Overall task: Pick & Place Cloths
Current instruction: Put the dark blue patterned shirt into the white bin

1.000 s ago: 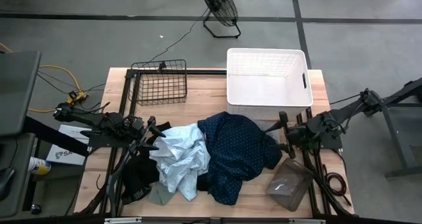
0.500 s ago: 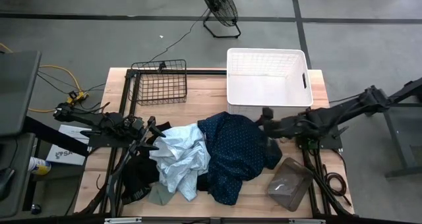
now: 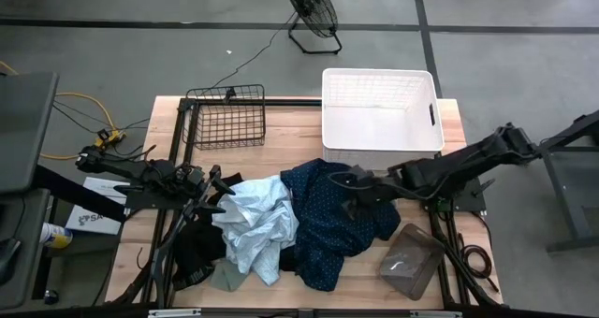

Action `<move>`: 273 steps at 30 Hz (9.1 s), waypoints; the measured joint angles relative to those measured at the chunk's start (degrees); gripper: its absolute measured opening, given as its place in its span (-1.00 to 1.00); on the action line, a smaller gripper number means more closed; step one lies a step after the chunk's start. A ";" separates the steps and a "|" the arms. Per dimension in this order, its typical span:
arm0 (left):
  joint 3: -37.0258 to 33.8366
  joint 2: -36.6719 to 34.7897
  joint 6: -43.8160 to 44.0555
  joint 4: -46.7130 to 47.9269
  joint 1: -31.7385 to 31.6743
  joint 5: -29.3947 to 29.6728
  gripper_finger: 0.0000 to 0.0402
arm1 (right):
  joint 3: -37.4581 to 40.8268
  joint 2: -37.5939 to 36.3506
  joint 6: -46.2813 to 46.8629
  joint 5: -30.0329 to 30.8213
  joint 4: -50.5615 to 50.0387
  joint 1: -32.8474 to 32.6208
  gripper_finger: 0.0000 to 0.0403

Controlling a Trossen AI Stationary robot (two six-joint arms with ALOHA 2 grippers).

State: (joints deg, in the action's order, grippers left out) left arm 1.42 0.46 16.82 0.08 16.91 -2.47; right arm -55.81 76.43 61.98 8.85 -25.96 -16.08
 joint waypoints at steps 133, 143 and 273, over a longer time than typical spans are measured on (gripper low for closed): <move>0.01 0.00 0.00 0.01 -0.01 0.01 0.44 | -27.56 -18.30 -34.78 3.85 16.84 3.72 -0.98; 0.01 0.01 0.02 0.02 -0.02 0.01 0.44 | -27.63 -25.90 -60.13 6.75 27.64 3.72 -0.98; 0.00 0.00 0.02 0.02 -0.02 0.01 0.44 | -27.63 17.80 -25.99 -5.76 -46.21 64.39 -0.78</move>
State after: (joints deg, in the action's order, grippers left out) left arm 1.43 0.46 16.84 0.10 16.88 -2.46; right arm -83.44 94.24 35.99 3.09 -72.17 48.31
